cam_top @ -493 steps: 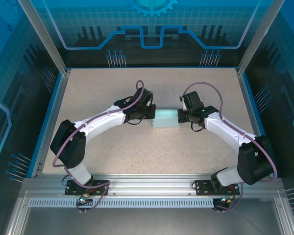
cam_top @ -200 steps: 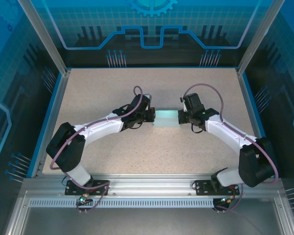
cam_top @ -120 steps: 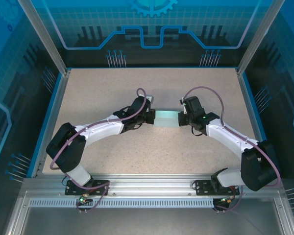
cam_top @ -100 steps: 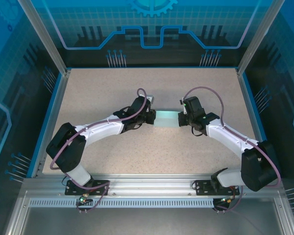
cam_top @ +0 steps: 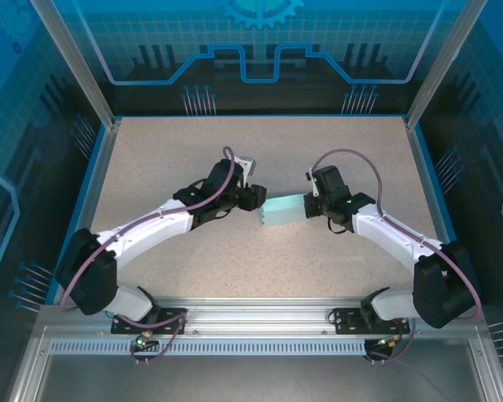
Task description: Fold the paper box
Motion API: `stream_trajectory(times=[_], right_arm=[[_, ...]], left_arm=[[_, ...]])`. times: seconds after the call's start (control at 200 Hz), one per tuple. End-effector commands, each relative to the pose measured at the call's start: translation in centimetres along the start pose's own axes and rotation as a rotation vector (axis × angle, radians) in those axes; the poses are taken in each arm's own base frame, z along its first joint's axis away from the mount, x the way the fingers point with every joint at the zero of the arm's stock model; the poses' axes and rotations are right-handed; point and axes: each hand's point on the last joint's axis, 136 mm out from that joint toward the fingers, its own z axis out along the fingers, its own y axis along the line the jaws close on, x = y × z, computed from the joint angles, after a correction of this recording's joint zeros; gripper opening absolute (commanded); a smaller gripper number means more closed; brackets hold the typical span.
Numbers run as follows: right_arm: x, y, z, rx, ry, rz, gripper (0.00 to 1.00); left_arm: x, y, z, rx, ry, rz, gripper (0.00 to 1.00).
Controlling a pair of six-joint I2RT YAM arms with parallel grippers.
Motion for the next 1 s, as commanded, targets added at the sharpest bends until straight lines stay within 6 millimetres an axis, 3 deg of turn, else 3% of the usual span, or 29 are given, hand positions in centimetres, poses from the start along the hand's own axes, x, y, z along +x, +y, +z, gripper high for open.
stream_trajectory(times=[0.0, 0.095, 0.235, 0.345, 0.37, 0.535, 0.995], right_arm=[[2.6, 0.2, -0.1, 0.004, 0.108, -0.060, 0.00], [2.1, 0.3, -0.1, -0.005, 0.094, -0.066, 0.00], [2.1, 0.4, 0.1, -0.006, 0.096, -0.083, 0.00], [2.2, 0.5, 0.4, -0.008, 0.101, -0.096, 0.00], [1.0, 0.7, 0.2, -0.013, 0.075, -0.097, 0.00], [0.6, 0.9, 0.3, -0.019, 0.070, -0.102, 0.00], [0.6, 0.9, 0.4, -0.020, 0.066, -0.094, 0.00]], left_arm=[[-2.2, -1.1, -2.1, 0.086, -0.020, 0.055, 0.61], [-3.2, -2.5, -2.0, 0.177, 0.016, 0.087, 0.63], [-3.7, -3.3, 0.2, 0.225, 0.124, 0.124, 0.63], [-3.0, -3.3, 2.5, 0.265, 0.218, 0.110, 0.63], [-2.8, -3.2, 2.9, 0.270, 0.236, 0.104, 0.63], [-1.2, -3.6, 5.1, 0.333, 0.362, 0.057, 0.61], [3.0, -4.2, 7.1, 0.431, 0.493, -0.044, 0.53]])
